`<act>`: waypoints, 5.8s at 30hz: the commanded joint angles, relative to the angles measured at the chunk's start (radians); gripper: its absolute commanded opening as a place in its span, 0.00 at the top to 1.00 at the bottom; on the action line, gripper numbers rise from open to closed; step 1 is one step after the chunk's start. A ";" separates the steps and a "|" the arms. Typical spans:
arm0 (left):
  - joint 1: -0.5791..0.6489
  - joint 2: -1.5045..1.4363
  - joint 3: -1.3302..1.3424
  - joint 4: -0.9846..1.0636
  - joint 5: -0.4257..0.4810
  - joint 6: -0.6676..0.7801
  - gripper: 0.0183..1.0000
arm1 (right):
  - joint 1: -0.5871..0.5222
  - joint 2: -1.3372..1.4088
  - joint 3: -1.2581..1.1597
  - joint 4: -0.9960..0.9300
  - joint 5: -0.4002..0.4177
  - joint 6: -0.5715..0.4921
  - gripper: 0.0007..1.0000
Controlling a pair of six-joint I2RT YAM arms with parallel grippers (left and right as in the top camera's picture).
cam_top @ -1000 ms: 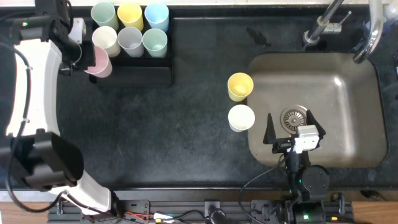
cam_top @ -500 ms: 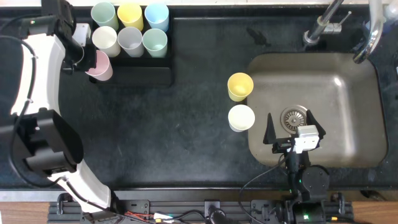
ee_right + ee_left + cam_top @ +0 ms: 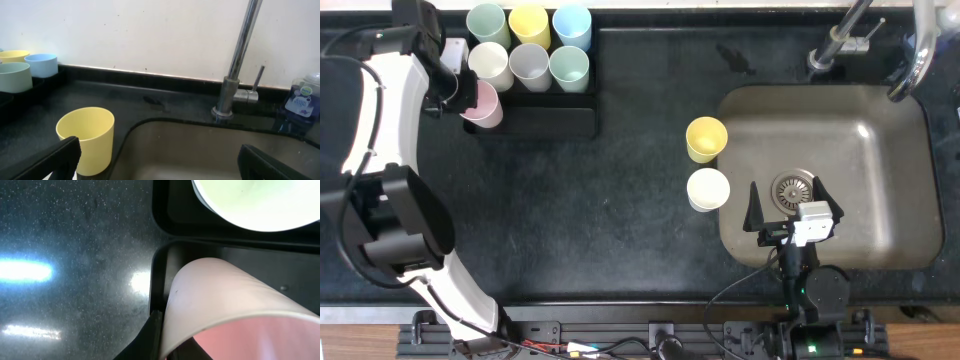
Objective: Store Cups
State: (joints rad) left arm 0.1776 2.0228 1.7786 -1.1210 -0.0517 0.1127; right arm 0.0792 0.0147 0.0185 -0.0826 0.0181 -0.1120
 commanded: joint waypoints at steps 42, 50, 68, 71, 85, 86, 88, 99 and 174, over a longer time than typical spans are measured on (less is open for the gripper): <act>0.008 -0.138 -0.006 0.021 -0.006 -0.053 0.46 | -0.004 -0.011 -0.014 0.005 0.008 0.003 0.00; -0.023 -0.335 -0.003 -0.064 -0.001 -0.241 0.25 | -0.004 -0.011 -0.014 0.005 0.008 0.003 0.01; -0.574 -0.140 0.124 -0.010 0.130 -0.620 0.11 | -0.004 -0.011 -0.014 0.005 0.008 0.003 0.01; -0.651 -0.079 0.192 -0.019 0.148 -0.620 0.10 | -0.004 -0.011 -0.014 0.005 0.008 0.003 0.01; -0.847 0.083 0.312 -0.116 0.142 -0.678 0.10 | -0.004 -0.011 -0.014 0.005 0.008 0.003 0.00; -0.852 0.090 0.312 -0.116 0.140 -0.687 0.10 | -0.004 -0.011 -0.014 0.005 0.008 0.003 0.00; -0.860 0.102 0.312 -0.116 0.142 -0.691 0.10 | -0.004 -0.011 -0.014 0.005 0.008 0.003 0.00; -0.887 0.195 0.312 -0.071 0.148 -0.691 0.11 | -0.004 -0.011 -0.014 0.005 0.008 0.003 0.01; -0.782 -0.010 0.361 0.007 -0.191 -1.346 0.98 | -0.004 -0.011 -0.014 0.005 0.008 0.003 0.00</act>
State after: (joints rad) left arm -0.6495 2.1448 2.1166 -1.1004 -0.1051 -1.0130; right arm 0.0792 0.0147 0.0185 -0.0830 0.0189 -0.1120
